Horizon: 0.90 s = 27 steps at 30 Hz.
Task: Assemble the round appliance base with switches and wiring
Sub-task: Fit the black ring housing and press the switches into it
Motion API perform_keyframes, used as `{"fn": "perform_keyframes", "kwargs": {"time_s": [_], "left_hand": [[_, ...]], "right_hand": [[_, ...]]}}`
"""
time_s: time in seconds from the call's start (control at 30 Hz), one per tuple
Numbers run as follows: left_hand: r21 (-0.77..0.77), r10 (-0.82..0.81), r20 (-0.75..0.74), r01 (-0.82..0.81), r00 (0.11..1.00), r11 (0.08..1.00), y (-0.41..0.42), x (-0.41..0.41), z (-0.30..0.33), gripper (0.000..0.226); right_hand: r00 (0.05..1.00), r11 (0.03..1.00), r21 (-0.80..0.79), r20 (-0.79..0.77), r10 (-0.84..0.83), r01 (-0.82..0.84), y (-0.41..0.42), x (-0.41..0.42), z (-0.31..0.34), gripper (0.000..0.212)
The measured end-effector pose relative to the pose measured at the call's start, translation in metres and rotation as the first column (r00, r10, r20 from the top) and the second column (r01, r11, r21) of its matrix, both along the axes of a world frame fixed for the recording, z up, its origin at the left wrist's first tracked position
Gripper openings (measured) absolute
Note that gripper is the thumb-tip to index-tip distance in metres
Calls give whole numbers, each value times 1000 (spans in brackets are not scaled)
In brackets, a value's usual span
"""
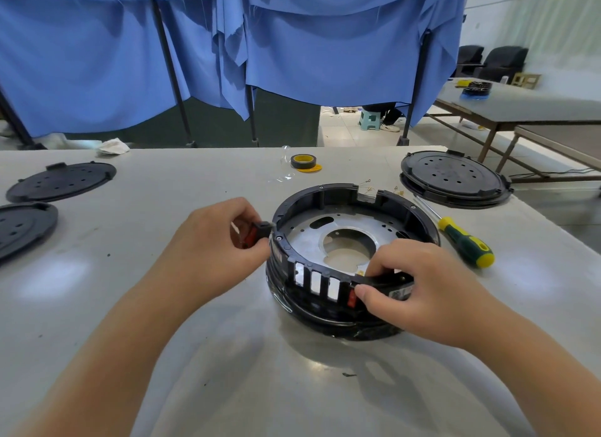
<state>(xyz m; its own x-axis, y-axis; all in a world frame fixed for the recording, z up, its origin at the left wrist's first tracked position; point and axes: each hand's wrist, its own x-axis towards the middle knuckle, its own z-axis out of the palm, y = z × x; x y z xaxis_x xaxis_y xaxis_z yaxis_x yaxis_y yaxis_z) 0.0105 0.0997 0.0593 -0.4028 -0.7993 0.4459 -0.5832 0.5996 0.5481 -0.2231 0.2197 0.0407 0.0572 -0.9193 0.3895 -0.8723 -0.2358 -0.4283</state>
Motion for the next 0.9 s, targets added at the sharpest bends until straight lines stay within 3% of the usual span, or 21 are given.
{"fn": "perform_keyframes", "kwargs": {"time_s": [0.13,0.3,0.47,0.9], "left_hand": [[-32,-171,-107,168,980,985,17,-10,3,14],[108,-413,-78,419,908,901,39,-21,-2,21],[174,-453,2,446,891,878,45,-27,-10,27],[118,-403,119,390,907,913,43,-29,-15,36]], "right_hand": [[1000,1000,-6,8,5,-5,-1,-1,0,30],[1000,1000,-9,16,9,-9,-3,-2,0,28],[1000,1000,-2,18,9,-9,-3,-3,-1,30],[999,1000,-17,39,13,-12,-4,-3,-1,30]]}}
